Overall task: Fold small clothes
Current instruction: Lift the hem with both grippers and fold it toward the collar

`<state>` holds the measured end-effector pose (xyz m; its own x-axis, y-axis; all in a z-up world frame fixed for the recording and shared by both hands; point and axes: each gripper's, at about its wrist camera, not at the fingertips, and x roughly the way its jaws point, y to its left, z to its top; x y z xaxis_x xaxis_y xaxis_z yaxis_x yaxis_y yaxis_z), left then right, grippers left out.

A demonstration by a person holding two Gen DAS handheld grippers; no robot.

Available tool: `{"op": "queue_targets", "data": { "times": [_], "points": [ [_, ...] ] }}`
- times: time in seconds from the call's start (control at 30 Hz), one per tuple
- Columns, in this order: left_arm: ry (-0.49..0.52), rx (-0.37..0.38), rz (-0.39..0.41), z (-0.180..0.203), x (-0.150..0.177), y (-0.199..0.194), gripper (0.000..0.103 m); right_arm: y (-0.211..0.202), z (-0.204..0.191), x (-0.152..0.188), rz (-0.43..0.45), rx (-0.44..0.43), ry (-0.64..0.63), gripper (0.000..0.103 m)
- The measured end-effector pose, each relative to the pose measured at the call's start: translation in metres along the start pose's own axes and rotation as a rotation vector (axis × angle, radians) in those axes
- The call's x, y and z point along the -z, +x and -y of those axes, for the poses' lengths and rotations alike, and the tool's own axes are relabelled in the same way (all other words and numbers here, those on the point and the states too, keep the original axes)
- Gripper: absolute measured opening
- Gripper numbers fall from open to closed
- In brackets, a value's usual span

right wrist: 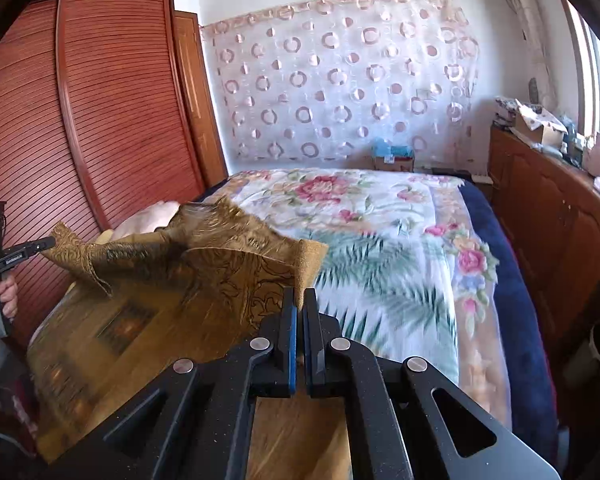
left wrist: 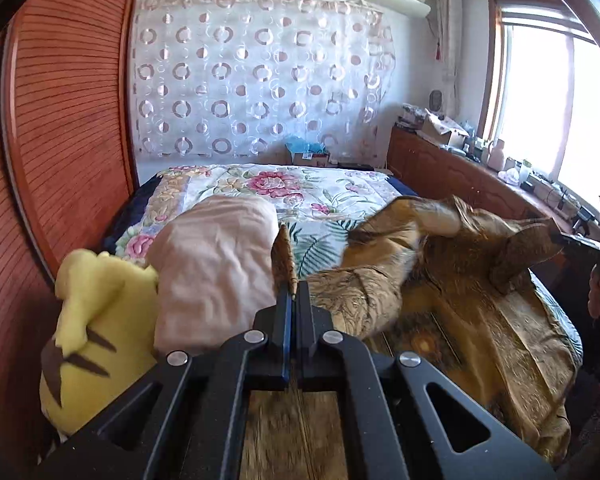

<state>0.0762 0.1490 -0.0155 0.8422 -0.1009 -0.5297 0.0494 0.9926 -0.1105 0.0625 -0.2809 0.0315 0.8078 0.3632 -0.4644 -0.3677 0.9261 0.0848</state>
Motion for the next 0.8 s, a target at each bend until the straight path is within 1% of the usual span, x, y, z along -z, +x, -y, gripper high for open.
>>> {"op": "queue_targets", "data": {
  "times": [0.13, 0.23, 0.3, 0.37, 0.43, 0.57, 0.67, 0.7, 0.73, 0.77, 0.8],
  "points": [
    [-0.041, -0.01, -0.007, -0.008, 0.033, -0.037, 0.002, -0.049, -0.006, 0.038, -0.023, -0.009, 0.006, 0.002],
    [-0.069, -0.013, -0.016, -0.012, 0.055, -0.058, 0.002, -0.084, -0.001, 0.063, -0.052, -0.016, 0.061, 0.002],
    [-0.053, -0.032, -0.031, -0.012, 0.07, -0.072, 0.002, -0.101, -0.007, 0.073, -0.085, 0.012, 0.058, 0.002],
    [-0.053, -0.036, -0.048, -0.01, 0.079, -0.079, 0.002, -0.118, -0.008, 0.084, -0.123, 0.025, 0.061, 0.002],
    [-0.051, -0.043, -0.063, -0.009, 0.086, -0.084, 0.002, -0.128, -0.009, 0.095, -0.168, 0.041, 0.049, 0.002],
    [-0.04, -0.078, -0.091, -0.009, 0.1, -0.085, 0.002, -0.132, -0.014, 0.1, -0.234, 0.068, 0.03, 0.002],
    [-0.044, -0.07, -0.096, -0.011, 0.099, -0.084, 0.003, -0.124, -0.015, 0.09, -0.243, 0.085, 0.014, 0.002],
    [-0.044, -0.067, -0.094, -0.012, 0.099, -0.087, 0.003, -0.128, -0.017, 0.088, -0.237, 0.085, 0.009, 0.002],
    [-0.041, -0.058, -0.084, -0.012, 0.095, -0.088, 0.006, -0.128, -0.018, 0.082, -0.229, 0.09, 0.002, 0.002],
    [-0.04, -0.051, -0.076, -0.011, 0.092, -0.089, 0.012, -0.129, -0.02, 0.077, -0.22, 0.096, -0.007, 0.002],
    [-0.039, -0.042, -0.069, -0.011, 0.087, -0.089, 0.029, -0.129, -0.025, 0.073, -0.209, 0.099, -0.018, 0.002]
  ]
}}
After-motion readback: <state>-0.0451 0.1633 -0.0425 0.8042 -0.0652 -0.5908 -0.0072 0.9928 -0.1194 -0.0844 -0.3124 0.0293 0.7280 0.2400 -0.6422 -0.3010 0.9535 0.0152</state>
